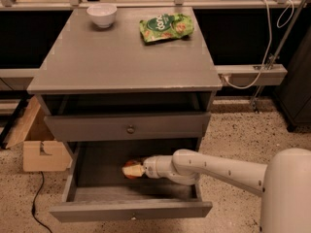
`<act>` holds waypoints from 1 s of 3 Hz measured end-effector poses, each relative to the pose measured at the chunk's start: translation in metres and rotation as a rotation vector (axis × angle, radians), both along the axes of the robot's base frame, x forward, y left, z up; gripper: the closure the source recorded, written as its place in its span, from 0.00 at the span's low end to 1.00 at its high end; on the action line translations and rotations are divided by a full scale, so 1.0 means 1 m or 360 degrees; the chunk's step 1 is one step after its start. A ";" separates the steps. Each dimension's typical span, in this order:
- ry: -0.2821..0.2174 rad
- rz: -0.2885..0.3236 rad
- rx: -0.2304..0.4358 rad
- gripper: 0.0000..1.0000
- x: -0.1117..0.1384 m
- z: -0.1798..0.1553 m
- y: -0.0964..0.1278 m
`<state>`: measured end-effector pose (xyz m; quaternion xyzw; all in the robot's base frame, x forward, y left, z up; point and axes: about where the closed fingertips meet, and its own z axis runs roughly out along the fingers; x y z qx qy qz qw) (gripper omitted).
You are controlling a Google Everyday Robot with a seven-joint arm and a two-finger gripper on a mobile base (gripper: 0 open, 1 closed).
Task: Place apple into middle drawer
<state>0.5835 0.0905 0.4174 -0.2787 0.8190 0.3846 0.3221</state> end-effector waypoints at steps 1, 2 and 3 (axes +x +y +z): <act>0.0006 -0.0003 -0.0004 0.15 0.001 -0.003 -0.002; 0.0005 -0.0062 -0.0003 0.00 0.001 -0.002 -0.020; -0.0027 -0.0158 0.0014 0.00 -0.005 0.012 -0.052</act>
Offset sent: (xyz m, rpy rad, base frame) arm 0.0013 -0.0514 0.0000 -0.0032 0.0006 -0.0974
